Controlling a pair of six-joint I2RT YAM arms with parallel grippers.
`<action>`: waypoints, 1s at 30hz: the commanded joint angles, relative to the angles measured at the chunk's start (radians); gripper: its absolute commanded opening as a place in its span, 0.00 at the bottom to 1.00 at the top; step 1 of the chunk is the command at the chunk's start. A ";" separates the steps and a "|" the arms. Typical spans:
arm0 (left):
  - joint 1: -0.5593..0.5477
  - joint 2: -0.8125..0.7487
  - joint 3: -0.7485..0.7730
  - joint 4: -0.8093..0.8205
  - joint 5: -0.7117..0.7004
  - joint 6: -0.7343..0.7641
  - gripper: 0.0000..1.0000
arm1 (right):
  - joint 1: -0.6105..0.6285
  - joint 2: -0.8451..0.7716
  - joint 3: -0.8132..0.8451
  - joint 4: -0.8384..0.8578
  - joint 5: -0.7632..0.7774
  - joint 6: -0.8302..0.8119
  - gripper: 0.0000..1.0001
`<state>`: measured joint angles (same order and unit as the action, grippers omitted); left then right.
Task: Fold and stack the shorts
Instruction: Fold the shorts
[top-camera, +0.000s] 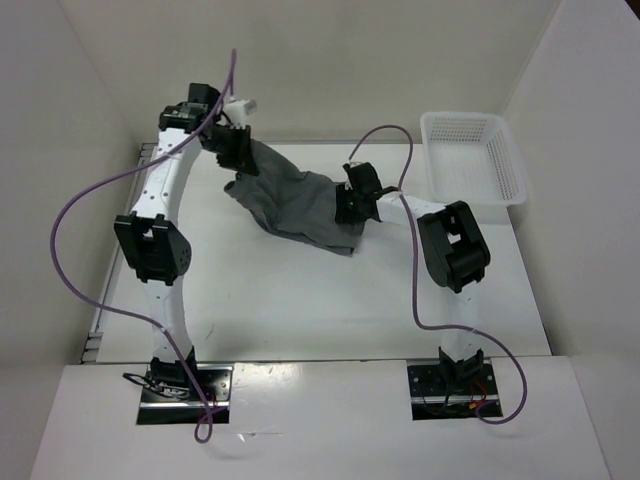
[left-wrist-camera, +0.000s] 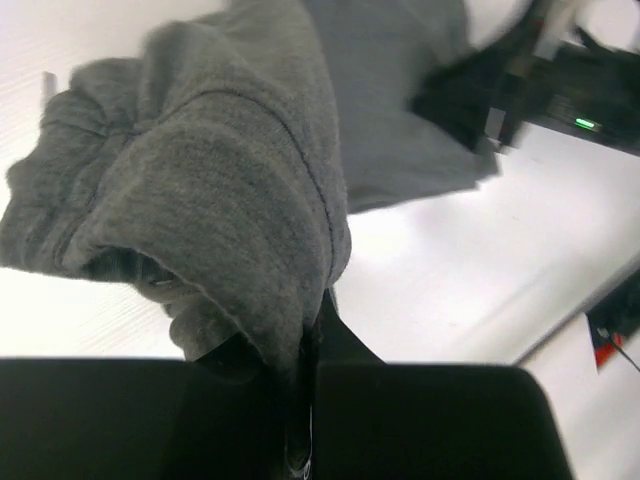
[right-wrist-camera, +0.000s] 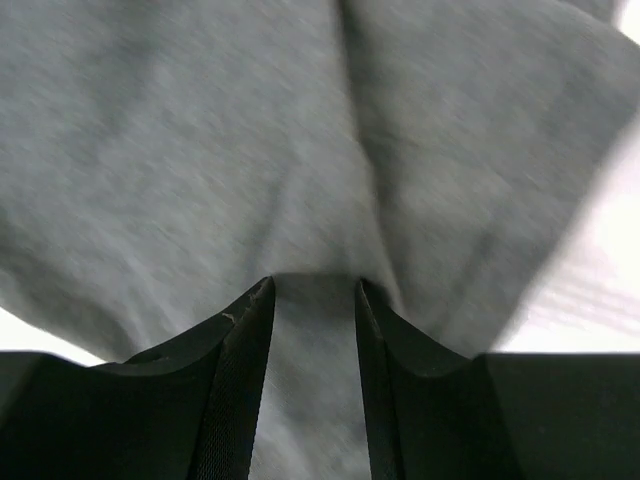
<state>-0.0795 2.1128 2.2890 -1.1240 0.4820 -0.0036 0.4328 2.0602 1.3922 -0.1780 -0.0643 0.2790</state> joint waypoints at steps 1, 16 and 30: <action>-0.078 0.055 0.029 0.001 0.113 0.004 0.00 | 0.018 0.040 0.053 0.021 0.029 0.029 0.43; -0.293 0.340 0.394 0.150 0.207 0.004 0.00 | 0.037 0.074 0.108 0.012 -0.009 0.085 0.42; -0.331 0.449 0.463 0.191 0.127 0.004 0.01 | -0.092 -0.139 0.162 -0.303 0.029 0.054 0.44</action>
<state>-0.3893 2.5420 2.6949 -0.9733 0.5991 -0.0044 0.3870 2.0460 1.4803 -0.3588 -0.0612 0.3435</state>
